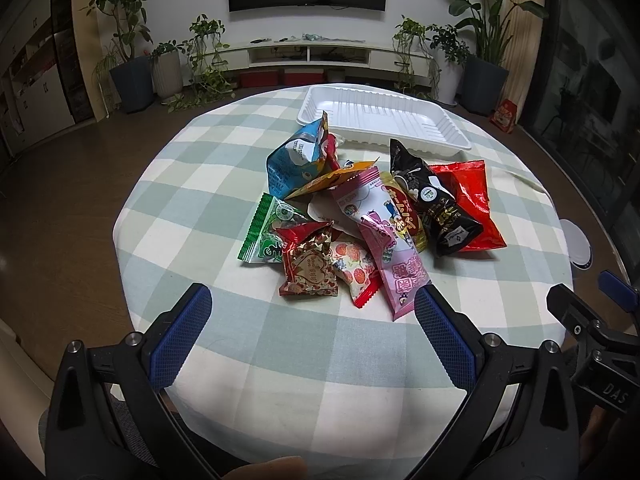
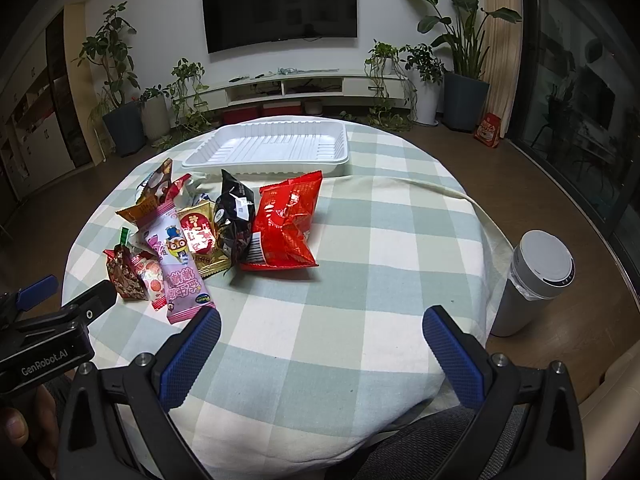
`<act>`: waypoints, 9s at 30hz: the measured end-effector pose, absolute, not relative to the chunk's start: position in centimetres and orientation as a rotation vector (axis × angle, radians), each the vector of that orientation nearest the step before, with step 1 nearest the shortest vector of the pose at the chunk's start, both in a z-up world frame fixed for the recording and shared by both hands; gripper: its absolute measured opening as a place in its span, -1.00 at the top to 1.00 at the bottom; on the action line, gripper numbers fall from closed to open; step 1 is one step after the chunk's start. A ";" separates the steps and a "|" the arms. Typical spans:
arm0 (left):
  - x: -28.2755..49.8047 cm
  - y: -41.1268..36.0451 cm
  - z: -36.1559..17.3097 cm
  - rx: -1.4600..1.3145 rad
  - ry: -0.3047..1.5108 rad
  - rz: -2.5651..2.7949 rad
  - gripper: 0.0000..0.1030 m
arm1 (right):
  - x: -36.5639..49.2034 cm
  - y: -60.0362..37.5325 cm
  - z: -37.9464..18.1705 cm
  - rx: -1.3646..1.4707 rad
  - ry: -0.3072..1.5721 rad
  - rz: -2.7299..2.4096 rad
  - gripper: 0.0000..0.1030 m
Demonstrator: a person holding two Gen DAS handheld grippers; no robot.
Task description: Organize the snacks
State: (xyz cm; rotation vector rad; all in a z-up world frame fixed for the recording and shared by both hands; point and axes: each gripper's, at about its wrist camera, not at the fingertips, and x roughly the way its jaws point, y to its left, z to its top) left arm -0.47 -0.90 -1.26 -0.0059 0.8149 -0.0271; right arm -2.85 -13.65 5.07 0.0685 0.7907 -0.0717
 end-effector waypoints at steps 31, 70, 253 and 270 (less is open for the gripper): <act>4.3 7.8 -3.7 -0.107 0.980 -0.062 -0.99 | 0.4 -16.4 4.3 0.152 0.779 0.047 -0.83; 6.0 4.8 -6.9 -0.173 0.887 -0.286 0.56 | 7.1 -14.5 3.5 0.046 0.836 0.073 -0.37; 15.5 4.2 -0.4 0.129 0.847 -0.345 -0.99 | 6.3 -14.0 2.6 0.149 0.752 0.249 -0.49; 18.4 5.7 -4.7 0.022 0.907 -0.426 -0.09 | 6.6 -13.2 2.2 0.143 0.759 0.260 -0.49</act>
